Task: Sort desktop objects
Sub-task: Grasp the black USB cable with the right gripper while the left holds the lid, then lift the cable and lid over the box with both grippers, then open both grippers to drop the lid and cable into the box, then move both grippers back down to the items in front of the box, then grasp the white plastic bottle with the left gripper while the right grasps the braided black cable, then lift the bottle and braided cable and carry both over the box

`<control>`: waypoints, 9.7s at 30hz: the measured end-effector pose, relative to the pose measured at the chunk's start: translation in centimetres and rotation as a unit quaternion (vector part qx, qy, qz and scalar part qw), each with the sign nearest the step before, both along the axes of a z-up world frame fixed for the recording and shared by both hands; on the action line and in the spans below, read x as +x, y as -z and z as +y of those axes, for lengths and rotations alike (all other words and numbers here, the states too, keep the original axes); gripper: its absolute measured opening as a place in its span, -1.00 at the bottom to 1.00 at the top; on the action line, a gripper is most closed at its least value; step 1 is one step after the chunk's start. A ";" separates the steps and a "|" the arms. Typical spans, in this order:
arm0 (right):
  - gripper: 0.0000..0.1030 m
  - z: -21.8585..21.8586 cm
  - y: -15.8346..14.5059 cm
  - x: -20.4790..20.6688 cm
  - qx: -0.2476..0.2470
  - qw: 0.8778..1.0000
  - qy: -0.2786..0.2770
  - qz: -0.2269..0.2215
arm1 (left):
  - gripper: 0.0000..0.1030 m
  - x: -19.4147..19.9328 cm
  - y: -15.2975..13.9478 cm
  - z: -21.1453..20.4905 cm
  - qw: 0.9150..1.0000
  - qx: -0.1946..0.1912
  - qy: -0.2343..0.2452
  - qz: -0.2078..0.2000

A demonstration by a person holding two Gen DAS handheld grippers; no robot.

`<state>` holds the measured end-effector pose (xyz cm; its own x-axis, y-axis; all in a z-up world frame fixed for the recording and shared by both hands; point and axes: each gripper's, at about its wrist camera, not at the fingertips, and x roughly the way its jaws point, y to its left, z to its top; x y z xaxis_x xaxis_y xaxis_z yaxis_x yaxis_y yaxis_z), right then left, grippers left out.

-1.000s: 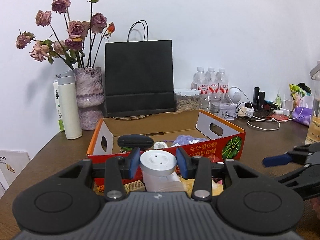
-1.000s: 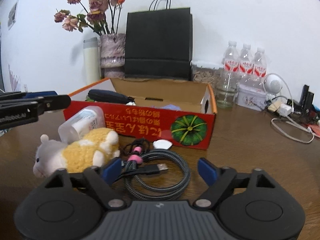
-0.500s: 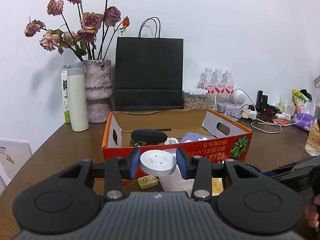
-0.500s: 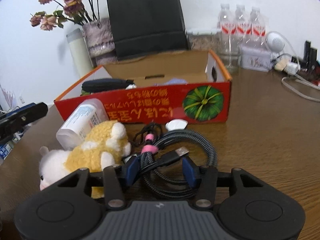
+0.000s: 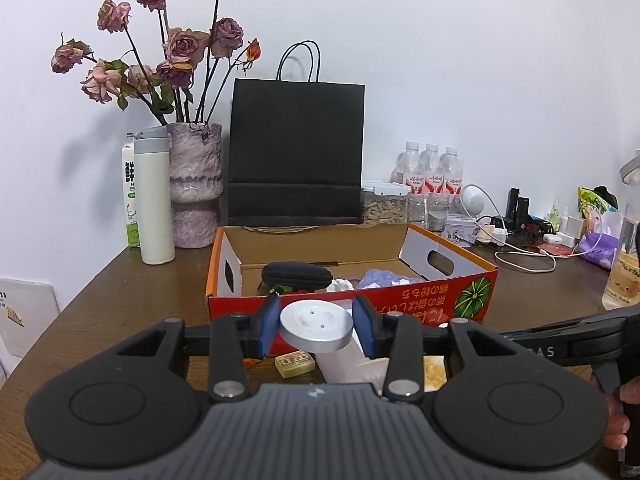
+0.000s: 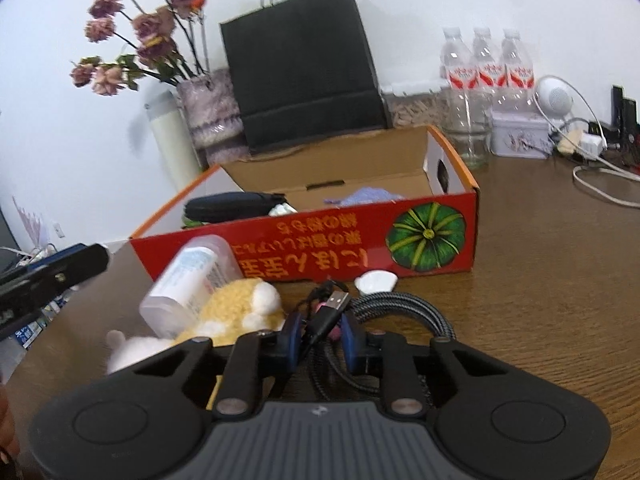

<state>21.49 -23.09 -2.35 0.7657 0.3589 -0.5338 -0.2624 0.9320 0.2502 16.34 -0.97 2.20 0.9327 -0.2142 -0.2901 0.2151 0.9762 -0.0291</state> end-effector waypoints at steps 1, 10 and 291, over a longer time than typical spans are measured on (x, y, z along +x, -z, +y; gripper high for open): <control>-0.62 0.1 -0.2 -0.2 -0.002 1.000 0.001 -0.006 | -0.22 0.0 0.0 0.0 1.000 -0.001 0.000 0.000; -0.76 0.0 -3.0 -2.0 0.014 0.998 -0.008 -0.053 | -0.22 -0.7 -0.8 -0.1 1.000 -0.013 0.004 -0.004; 0.70 -3.2 -5.9 1.2 -0.073 0.985 -0.008 -0.159 | -0.20 5.3 -4.1 -3.4 0.998 -0.055 -0.015 0.015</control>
<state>22.65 -26.30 3.51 0.8972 0.3103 -0.3142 -0.3214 0.9468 0.0172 21.60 -4.38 6.34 0.9303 -0.2184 -0.2945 0.1835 0.9727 -0.1418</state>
